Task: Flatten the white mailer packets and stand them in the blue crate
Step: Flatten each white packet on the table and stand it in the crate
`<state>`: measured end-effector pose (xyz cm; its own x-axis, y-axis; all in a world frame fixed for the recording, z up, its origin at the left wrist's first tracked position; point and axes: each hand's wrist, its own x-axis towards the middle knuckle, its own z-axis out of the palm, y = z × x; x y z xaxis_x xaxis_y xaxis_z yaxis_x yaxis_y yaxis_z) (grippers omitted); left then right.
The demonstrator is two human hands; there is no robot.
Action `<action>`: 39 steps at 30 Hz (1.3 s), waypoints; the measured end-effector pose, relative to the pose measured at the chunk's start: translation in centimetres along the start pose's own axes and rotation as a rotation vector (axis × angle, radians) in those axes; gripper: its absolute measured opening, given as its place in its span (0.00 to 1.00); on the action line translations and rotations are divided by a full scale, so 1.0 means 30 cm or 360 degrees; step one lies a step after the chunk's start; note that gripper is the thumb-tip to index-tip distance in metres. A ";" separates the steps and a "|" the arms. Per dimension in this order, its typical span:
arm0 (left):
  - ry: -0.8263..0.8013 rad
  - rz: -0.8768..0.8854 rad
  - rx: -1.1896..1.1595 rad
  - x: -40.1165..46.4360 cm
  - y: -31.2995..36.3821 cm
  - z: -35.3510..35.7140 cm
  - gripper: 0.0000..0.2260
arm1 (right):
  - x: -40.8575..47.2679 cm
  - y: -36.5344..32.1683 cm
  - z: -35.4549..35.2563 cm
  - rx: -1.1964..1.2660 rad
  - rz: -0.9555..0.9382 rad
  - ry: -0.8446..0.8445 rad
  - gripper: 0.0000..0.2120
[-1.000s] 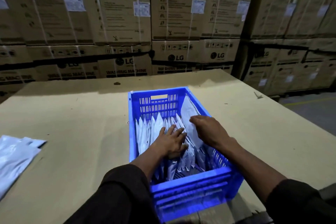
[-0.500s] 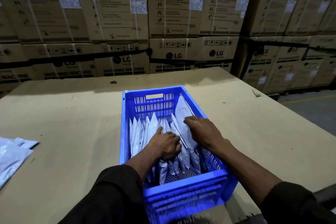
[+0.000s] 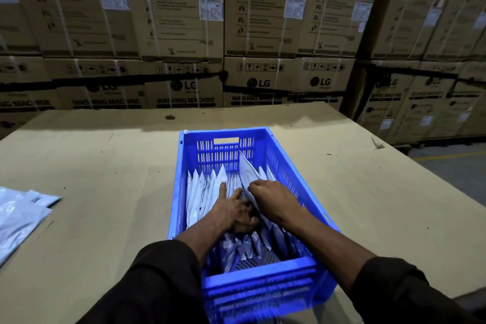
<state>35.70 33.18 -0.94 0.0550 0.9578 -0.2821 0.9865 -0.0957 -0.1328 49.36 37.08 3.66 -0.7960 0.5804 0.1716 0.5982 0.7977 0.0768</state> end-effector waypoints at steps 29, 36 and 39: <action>-0.0031 0.0398 0.0059 0.125 0.146 -0.136 0.20 | -0.049 0.138 -0.050 -0.0217 0.0242 0.0029 0.11; -0.0146 0.0322 0.0368 0.119 0.185 -0.184 0.25 | -0.016 0.113 0.012 -0.0309 0.0309 -0.0066 0.14; -0.0135 0.0212 0.0301 0.173 0.144 -0.124 0.25 | -0.004 0.116 0.040 -0.0294 0.0306 -0.0161 0.14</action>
<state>40.83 38.75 0.54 0.1618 0.9079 -0.3867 0.9245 -0.2765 -0.2623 51.43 39.99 2.74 -0.6660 0.7390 0.1022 0.7384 0.6335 0.2313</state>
